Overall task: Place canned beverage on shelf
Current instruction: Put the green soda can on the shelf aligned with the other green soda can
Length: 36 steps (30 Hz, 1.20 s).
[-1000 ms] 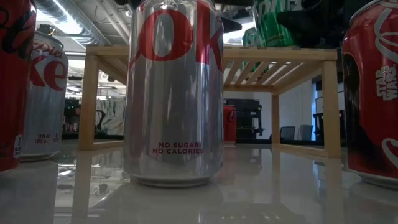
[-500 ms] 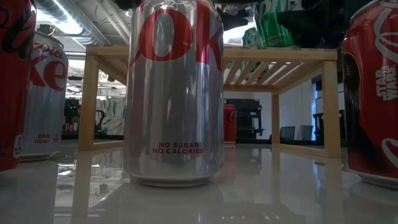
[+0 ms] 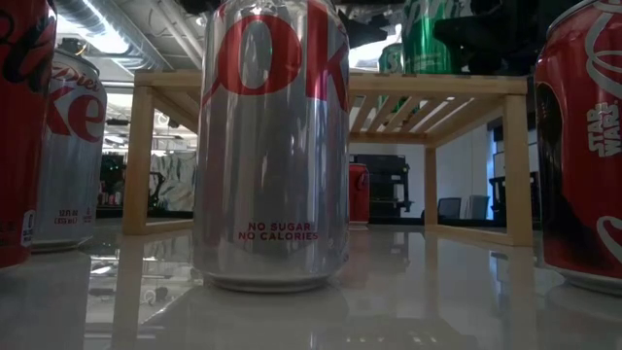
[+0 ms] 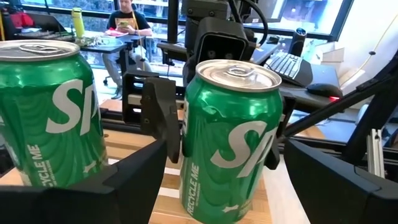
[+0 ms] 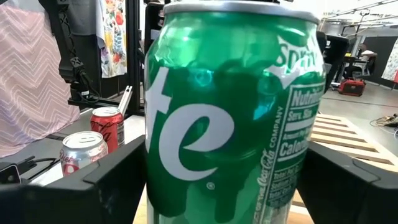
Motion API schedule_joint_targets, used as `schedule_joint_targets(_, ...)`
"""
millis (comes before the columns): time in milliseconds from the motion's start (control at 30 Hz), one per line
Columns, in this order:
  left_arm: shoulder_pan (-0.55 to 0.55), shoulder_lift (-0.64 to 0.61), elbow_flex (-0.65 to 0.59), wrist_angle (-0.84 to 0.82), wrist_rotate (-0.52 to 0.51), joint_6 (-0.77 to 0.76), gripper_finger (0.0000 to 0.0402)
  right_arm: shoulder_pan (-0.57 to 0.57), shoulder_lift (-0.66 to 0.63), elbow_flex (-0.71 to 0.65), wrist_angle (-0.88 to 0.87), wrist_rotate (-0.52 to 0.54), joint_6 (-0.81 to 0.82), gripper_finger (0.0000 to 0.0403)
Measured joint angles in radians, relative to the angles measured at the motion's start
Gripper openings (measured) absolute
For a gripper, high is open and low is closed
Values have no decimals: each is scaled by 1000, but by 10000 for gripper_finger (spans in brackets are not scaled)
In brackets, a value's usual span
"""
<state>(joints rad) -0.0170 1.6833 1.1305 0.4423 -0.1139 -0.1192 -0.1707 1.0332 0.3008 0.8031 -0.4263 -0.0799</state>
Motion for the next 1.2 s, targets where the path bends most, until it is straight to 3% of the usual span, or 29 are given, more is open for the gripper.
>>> schedule_joint_targets(733,-19,0,0,-8,0,0,314,0,-74,-1,-79,0,0,353)
schedule_joint_targets(967,-19,0,0,-8,0,0,314,0,-84,-1,-81,90,-3,353)
schedule_joint_targets(1200,-19,0,0,-11,0,0,314,0,-110,-2,-130,94,-3,353)
